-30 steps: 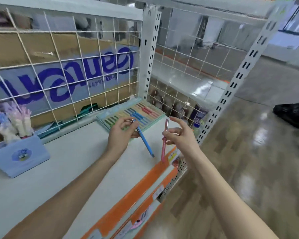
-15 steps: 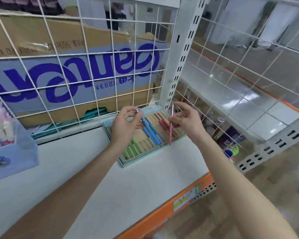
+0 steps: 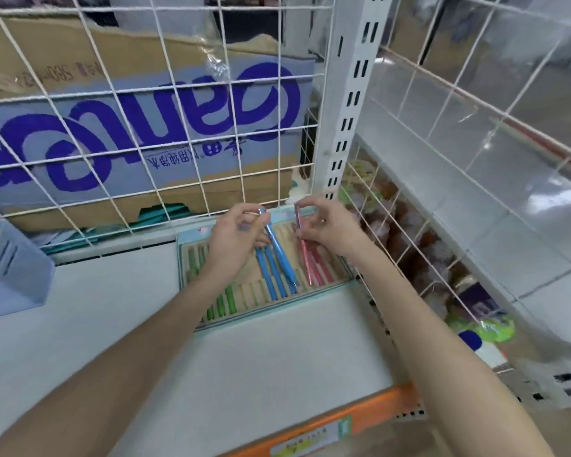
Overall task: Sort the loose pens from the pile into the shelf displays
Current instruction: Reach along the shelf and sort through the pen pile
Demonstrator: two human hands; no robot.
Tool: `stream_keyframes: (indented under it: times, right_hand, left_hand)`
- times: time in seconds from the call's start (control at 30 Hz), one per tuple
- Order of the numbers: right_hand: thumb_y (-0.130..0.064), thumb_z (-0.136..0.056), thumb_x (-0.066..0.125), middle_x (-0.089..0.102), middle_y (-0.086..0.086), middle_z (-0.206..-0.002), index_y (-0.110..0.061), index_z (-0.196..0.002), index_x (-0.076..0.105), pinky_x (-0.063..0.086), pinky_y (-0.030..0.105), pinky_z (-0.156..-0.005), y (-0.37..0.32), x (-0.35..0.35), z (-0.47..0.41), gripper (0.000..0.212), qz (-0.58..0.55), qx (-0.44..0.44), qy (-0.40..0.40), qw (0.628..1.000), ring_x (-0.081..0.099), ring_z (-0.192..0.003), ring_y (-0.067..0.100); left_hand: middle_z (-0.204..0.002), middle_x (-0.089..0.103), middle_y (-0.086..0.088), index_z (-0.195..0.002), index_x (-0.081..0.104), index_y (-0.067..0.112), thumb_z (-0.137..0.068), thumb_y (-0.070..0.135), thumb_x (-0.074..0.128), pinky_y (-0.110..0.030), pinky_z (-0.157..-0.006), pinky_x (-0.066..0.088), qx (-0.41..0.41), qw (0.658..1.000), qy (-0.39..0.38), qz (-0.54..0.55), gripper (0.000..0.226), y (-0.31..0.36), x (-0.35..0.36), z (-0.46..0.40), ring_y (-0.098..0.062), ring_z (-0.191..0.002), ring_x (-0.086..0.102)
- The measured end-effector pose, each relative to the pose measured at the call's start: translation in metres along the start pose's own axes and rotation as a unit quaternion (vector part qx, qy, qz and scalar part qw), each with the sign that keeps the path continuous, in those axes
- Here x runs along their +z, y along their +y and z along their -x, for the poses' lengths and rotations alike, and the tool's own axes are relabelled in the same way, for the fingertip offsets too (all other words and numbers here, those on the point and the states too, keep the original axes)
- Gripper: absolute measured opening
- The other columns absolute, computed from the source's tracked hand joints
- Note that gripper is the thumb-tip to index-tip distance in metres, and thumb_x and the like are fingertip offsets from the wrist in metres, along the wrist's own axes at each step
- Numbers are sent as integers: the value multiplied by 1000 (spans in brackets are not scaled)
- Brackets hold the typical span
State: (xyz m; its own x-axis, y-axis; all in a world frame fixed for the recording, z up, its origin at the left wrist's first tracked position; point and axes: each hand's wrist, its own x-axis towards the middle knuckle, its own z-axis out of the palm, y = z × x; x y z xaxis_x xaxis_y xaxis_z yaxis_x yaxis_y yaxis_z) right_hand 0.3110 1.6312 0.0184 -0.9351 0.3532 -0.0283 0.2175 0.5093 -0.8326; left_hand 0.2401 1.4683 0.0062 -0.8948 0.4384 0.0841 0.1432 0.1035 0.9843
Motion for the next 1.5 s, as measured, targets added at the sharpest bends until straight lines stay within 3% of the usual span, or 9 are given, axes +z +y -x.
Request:
stream_keyframes:
  times: [0.13,0.27,0.37,0.43,0.53,0.77,0.93,1.2,1.5]
  right_hand:
    - [-9,-75,76,60,3,-82,-16,-119,58,44,25,-66,3,2,-3,47,80,-23,-14,996,53,-67,9]
    - [-28,-76,76,51,7,-109,-22,-124,58,40,27,-85,8,2,-4,52,168,-45,-15,985,48,-95,16]
    - [-43,-75,72,41,6,-113,-31,-126,55,35,41,-102,13,5,-4,55,187,-24,-28,982,41,-113,26]
    - [-49,-78,67,37,3,-109,-36,-128,52,32,42,-103,15,6,-3,54,207,-14,-36,978,37,-115,27]
    - [-53,-81,62,39,4,-114,-39,-130,49,28,42,-104,17,9,-4,52,231,-10,-40,972,36,-116,26]
    - [-49,-84,61,40,5,-120,-41,-130,49,24,40,-104,18,12,-7,48,222,-8,-43,974,32,-118,26]
    - [-48,-87,57,37,2,-116,-43,-132,46,21,38,-103,20,13,-8,47,228,-9,-49,972,28,-117,24]
    - [-48,-87,56,29,-3,-105,-42,-133,45,21,32,-97,20,14,-6,47,238,-18,-42,970,27,-115,22]
    - [-47,-88,55,29,-4,-105,-44,-131,46,24,37,-99,24,16,-6,44,243,-27,-36,969,28,-114,22]
  left_hand:
    - [-74,64,2,-97,63,12,-88,17,63,-20,-62,54,-1,998,7,-62,10,-10,3,-9,-8,-61,64]
    - [-82,66,6,-97,68,15,-87,27,64,-11,-71,43,46,981,6,-190,16,-15,7,-13,-3,-76,59]
    - [-99,67,1,-98,70,20,-87,37,62,-29,-90,43,55,963,8,-265,22,-24,8,-18,-14,-97,57]
    - [-107,64,-1,-100,70,24,-86,45,58,-34,-95,35,58,940,7,-336,28,-28,9,-21,-21,-109,51]
    - [-112,56,0,-105,70,24,-86,49,55,-26,-88,20,54,916,14,-396,34,-25,11,-19,-20,-116,41]
    - [-103,46,8,-104,69,29,-84,47,59,-23,-79,13,77,901,27,-426,29,-27,14,-12,-17,-114,36]
    - [-111,52,5,-111,67,30,-88,41,58,-25,-83,15,77,906,9,-416,27,-28,9,-10,-17,-117,35]
    - [-119,46,8,-118,61,37,-86,51,55,-29,-93,15,54,893,-11,-447,36,-23,10,-8,-15,-122,28]
    - [-120,45,7,-115,62,38,-84,53,56,-34,-97,16,49,886,-2,-462,35,-22,14,-8,-16,-124,27]
